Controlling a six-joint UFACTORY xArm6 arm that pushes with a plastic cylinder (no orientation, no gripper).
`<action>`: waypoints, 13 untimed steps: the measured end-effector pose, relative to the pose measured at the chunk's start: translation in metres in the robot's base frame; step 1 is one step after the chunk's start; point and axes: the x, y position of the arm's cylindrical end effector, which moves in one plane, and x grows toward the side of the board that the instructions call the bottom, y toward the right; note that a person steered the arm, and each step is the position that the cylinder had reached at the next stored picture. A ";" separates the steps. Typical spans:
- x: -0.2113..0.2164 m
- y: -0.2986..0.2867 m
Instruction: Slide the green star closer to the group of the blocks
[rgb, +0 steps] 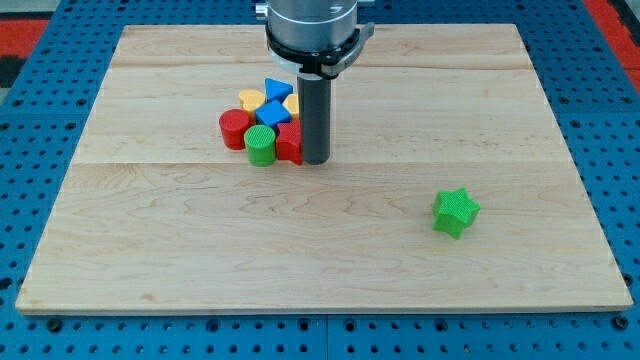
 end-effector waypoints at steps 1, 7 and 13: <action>0.006 0.000; 0.130 0.179; 0.107 0.127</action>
